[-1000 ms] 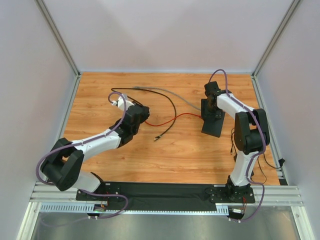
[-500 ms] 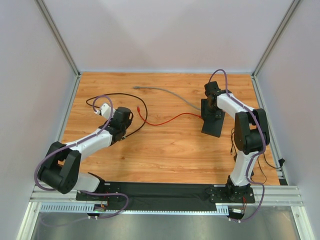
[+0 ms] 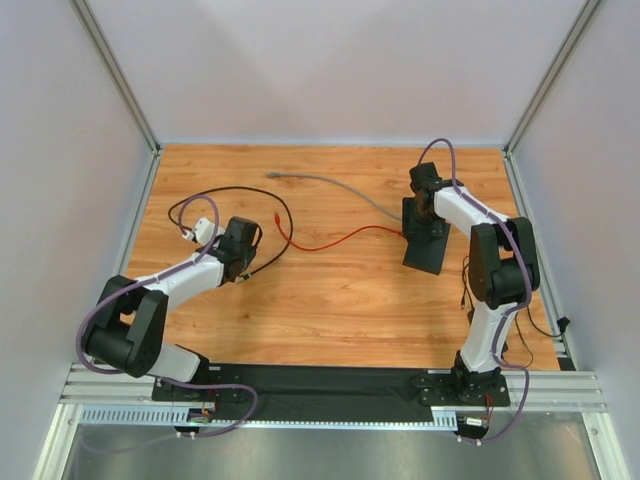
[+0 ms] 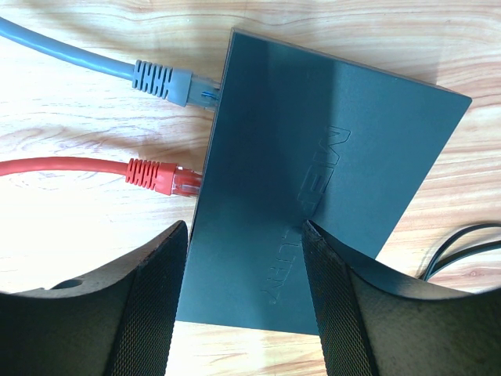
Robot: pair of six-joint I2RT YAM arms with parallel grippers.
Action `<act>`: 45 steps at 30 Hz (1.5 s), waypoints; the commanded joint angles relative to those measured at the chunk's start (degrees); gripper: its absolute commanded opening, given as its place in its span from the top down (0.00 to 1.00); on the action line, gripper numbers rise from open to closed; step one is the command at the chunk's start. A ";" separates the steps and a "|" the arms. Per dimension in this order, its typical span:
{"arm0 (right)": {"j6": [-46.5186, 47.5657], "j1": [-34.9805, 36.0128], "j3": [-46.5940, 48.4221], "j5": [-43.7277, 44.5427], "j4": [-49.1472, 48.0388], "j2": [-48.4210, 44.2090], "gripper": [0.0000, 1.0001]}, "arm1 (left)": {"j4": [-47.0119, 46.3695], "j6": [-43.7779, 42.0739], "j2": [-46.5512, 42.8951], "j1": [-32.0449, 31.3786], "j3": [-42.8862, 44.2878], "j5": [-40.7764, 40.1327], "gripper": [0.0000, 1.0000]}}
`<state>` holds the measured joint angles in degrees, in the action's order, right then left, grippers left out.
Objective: Pull the plug from the switch port
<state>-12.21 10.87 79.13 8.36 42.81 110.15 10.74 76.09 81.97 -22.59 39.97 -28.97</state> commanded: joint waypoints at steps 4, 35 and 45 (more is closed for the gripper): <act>-0.62 -0.50 -1.61 -2.65 0.96 1.65 0.38 | 2.88 2.75 -3.05 0.53 1.78 -0.83 0.53; -1.86 -4.46 15.70 -2.65 9.40 3.40 0.36 | -50.65 -3.22 33.51 -34.87 23.83 -5.11 0.45; -0.54 -7.35 19.30 -0.10 10.37 6.57 0.35 | -51.53 3.78 42.55 -36.74 30.25 -9.35 0.40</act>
<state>-13.50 5.32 95.72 6.37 51.92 116.36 -38.81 75.81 121.21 -59.70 69.06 -35.51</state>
